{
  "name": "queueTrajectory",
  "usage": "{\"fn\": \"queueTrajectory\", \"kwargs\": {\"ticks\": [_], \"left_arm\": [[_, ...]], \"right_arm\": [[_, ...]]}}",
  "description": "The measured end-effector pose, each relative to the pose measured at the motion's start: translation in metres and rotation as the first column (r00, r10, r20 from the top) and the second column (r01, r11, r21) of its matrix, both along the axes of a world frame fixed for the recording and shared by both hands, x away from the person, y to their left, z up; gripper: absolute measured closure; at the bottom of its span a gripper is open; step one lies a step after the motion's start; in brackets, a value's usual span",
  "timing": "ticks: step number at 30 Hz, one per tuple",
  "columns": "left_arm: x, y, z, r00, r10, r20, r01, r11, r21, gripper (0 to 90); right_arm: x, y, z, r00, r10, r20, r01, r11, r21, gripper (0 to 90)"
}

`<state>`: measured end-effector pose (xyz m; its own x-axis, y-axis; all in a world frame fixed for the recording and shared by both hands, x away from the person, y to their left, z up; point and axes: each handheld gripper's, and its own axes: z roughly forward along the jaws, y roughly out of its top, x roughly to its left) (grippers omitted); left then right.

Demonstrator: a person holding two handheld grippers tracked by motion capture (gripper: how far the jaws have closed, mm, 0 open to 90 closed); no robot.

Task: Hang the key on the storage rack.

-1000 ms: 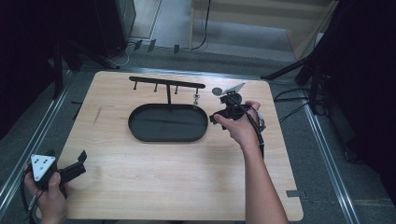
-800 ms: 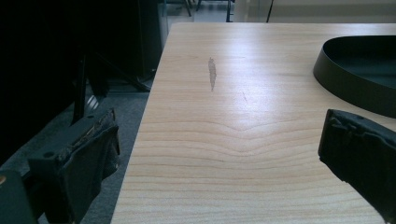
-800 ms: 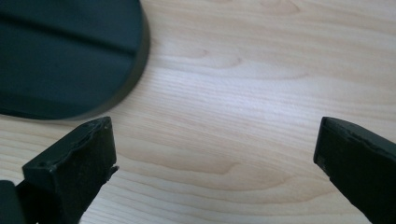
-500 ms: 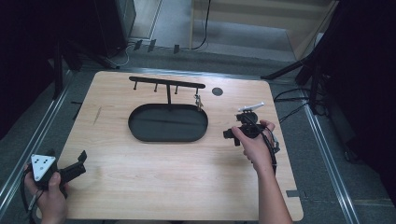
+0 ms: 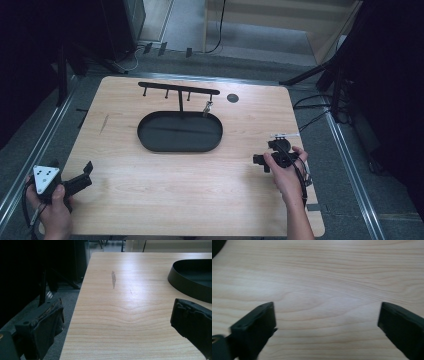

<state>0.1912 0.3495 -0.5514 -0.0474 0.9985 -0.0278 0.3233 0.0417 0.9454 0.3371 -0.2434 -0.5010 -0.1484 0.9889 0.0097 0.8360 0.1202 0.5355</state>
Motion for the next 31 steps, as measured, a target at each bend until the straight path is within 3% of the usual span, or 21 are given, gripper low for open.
{"fn": "queueTrajectory", "kwargs": {"ticks": [4,9,16,22,31], "left_arm": [[0.0,0.0,0.0,1.0,0.0,0.001,0.0,1.0,0.002,0.0],[0.0,0.0,0.0,1.0,0.002,0.002,-0.002,1.0,0.002,0.0],[0.0,-0.001,0.0,1.0,0.002,0.002,-0.002,1.0,0.004,0.0],[0.0,-0.001,0.0,1.0,0.003,0.001,-0.003,1.0,0.004,0.0],[0.001,-0.001,0.0,1.0,0.007,-0.001,-0.007,1.0,0.005,0.0]], "right_arm": [[-0.012,-0.017,-0.012,0.9963,-0.051,0.069,0.049,0.998,0.035,8.0],[-0.029,-0.033,-0.022,0.9873,-0.053,0.15,0.047,0.998,0.047,8.3],[-0.053,-0.057,-0.028,0.9675,-0.061,0.245,0.044,0.996,0.074,8.5],[-0.07,-0.074,-0.031,0.957,-0.099,0.273,0.068,0.99,0.123,13.0],[-0.082,-0.081,-0.038,0.951,-0.114,0.287,0.084,0.99,0.115,13.0]]}}
